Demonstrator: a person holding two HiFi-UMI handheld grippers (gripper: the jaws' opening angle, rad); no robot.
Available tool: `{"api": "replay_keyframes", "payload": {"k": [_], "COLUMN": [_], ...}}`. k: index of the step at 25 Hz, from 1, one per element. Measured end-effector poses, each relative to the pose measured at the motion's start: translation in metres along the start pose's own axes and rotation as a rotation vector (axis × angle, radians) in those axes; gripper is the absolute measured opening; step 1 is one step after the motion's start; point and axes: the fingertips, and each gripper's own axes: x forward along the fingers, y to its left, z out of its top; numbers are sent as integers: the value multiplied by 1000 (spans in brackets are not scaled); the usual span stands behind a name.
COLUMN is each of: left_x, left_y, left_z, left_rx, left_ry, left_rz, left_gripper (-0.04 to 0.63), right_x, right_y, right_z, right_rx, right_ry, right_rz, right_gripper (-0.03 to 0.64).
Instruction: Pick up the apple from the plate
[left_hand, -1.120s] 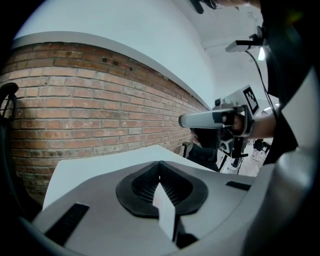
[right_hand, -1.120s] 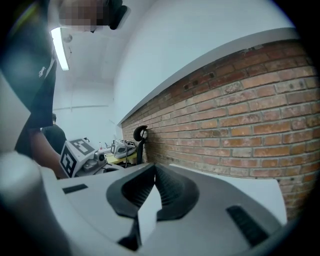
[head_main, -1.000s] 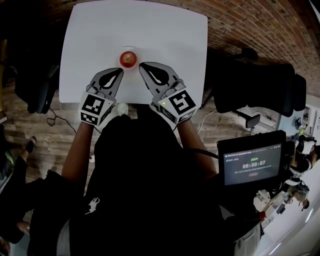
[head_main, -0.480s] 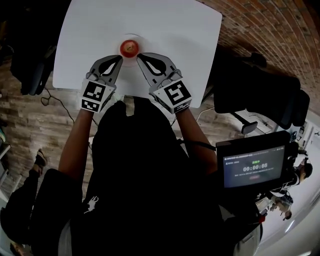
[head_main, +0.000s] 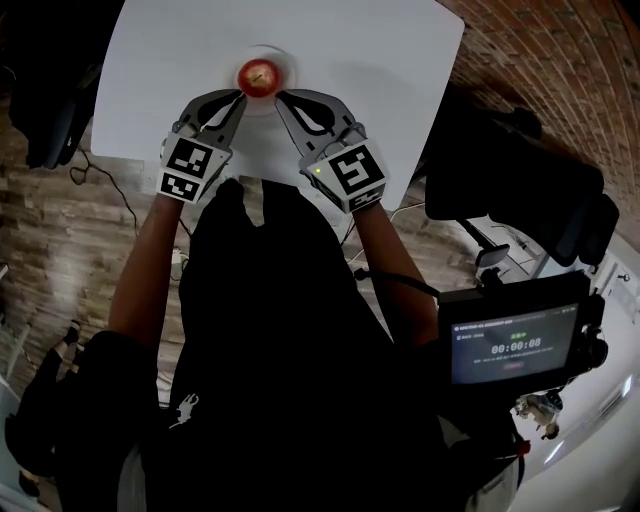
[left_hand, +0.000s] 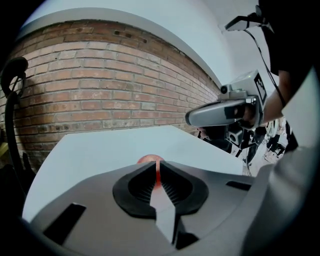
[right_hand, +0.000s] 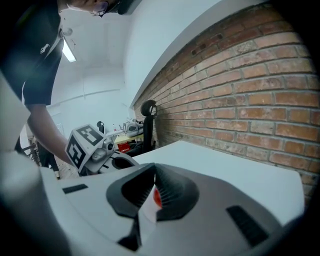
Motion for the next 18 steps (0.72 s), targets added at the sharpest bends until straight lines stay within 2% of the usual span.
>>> {"api": "replay_keyframes", "payload": {"k": [11, 14, 18], "left_x": [24, 22, 19], "left_y": [6, 5, 6], "left_z": [-6, -5, -9], "left_rx": [9, 7, 6], "left_ry": [14, 8, 14], "left_rz": [16, 24, 33], "left_gripper": [11, 49, 64], "right_x": [14, 15, 17], "right_y": [-20, -19, -17], "right_z": [-26, -25, -26], "right_rx": [21, 19, 18], "right_ry": [42, 44, 47], "right_rz": [26, 32, 38], "right_gripper": [5, 5, 5]}}
